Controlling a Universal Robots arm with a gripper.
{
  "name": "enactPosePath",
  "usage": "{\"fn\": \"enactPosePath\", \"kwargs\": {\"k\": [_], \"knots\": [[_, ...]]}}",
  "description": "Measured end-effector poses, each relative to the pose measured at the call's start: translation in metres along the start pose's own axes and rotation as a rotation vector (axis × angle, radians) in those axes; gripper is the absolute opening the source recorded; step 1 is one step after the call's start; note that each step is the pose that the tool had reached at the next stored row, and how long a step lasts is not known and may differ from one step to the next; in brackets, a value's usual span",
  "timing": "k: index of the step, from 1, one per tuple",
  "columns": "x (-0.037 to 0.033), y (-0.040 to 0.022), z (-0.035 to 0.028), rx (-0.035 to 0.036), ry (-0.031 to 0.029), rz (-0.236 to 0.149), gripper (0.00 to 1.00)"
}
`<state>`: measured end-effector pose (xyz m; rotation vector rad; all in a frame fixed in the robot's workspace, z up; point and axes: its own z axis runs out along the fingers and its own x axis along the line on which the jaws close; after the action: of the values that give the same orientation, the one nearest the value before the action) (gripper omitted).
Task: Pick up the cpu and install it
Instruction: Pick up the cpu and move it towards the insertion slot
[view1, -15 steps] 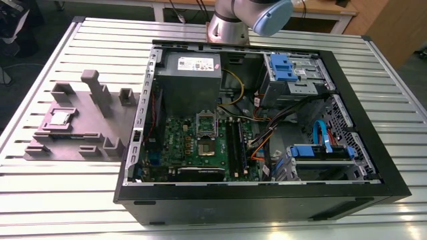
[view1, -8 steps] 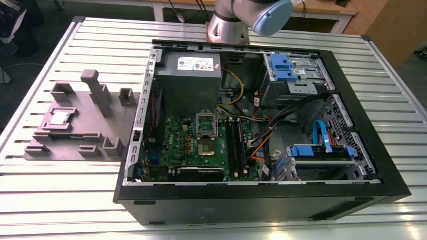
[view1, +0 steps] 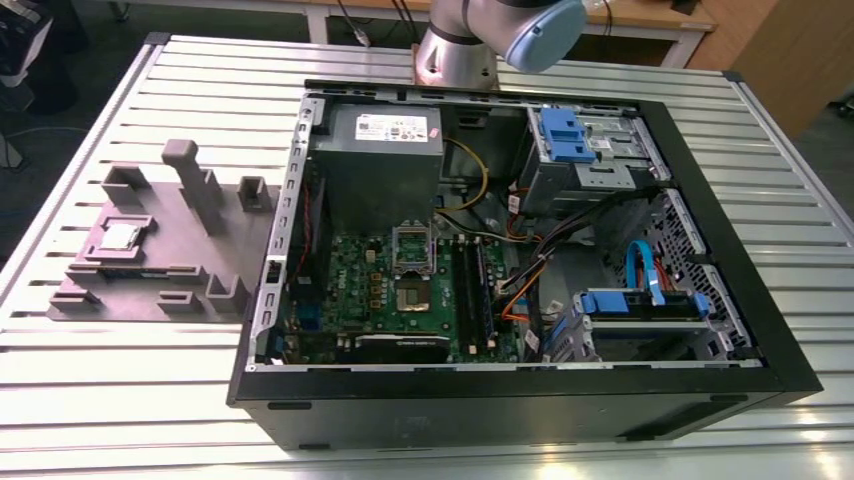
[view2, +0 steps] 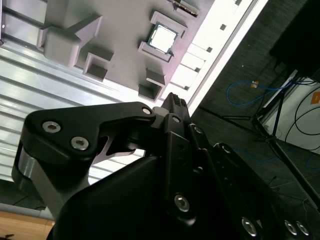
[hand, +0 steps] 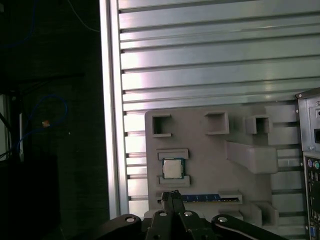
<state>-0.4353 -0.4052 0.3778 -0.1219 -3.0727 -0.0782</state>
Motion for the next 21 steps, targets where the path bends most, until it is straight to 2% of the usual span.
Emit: {"fn": "enactPosePath", "kwargs": {"k": [1,2,3,5,6,8,9,11,14,15,19,21], "knots": [[0.0001,0.0,0.0,0.0,0.0,0.0,0.11],[0.0002,0.0,0.0,0.0,0.0001,0.0,0.17],[0.0003,0.0,0.0,0.0,0.0,0.0,0.17],[0.0005,0.0,0.0,0.0,0.0,0.0,0.29],[0.0006,0.0,0.0,0.0,0.0,0.0,0.29],[0.0008,-0.0001,0.0,0.0,0.0001,0.0,0.41],[0.0009,-0.0001,0.0001,0.0,0.0,0.0,0.41],[0.0011,-0.0001,0.0,0.0,0.0001,0.0,0.53],[0.0014,-0.0001,0.0001,0.0,0.0,0.0,0.58],[0.0015,-0.0001,0.0001,0.0,0.0001,0.0,0.65],[0.0016,-0.0001,0.0002,0.0001,0.0002,-0.001,0.65],[0.0015,-0.0002,0.0008,0.0014,0.001,-0.021,0.65]]}}
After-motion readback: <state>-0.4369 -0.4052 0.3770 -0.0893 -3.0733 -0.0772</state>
